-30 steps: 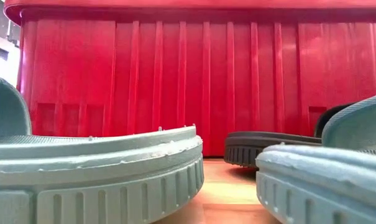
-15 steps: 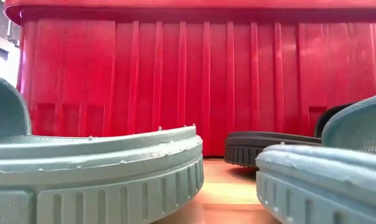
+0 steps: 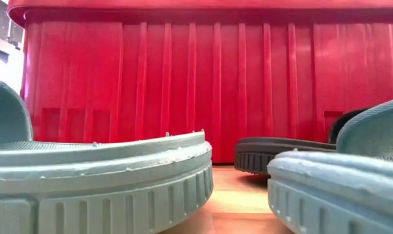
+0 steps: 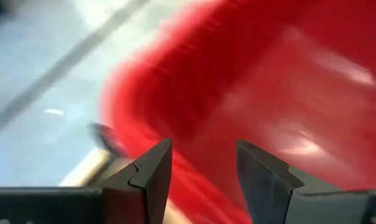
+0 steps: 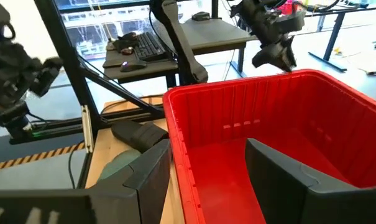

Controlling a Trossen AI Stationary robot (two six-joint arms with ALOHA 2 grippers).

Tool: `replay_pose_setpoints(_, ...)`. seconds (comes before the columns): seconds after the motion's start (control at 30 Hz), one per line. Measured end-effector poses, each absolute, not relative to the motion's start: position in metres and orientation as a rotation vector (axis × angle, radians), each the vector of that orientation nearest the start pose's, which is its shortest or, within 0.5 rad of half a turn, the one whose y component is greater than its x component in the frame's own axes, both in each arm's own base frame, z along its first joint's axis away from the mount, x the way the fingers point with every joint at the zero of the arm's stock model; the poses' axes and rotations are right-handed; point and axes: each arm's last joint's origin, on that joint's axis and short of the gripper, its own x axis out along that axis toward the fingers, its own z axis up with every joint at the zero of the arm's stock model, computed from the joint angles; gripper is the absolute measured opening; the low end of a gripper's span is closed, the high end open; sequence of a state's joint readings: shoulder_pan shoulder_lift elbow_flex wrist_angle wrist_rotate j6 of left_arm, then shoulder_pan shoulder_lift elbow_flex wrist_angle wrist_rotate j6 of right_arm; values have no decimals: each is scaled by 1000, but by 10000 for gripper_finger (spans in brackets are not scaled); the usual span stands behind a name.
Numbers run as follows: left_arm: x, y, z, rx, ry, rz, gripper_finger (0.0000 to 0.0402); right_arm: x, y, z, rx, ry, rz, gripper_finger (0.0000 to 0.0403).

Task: Pick and place slides into bin
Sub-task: Adjust the red bin on the table

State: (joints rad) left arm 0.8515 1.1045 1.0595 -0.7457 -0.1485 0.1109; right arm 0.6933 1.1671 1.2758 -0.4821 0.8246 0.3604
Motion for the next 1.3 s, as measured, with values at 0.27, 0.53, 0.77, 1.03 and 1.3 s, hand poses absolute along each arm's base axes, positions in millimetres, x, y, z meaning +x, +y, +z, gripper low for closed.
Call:
replay_pose_setpoints(0.27,118,214,298,-319,875,1013,163,210,147,385,88,290,-184,197)
replay_pose_setpoints(0.53,110,227,311,-372,621,1042,163,221,156,373,78,324,-189,197)
replay_pose_setpoints(0.77,100,206,335,-302,528,1059,163,222,158,371,98,331,-173,197)
replay_pose_setpoints(1.03,107,211,323,-399,572,1155,163,222,158,371,86,333,-164,197)
replay_pose_setpoints(1.3,111,217,317,-389,607,1211,163,222,158,372,44,327,-178,197)
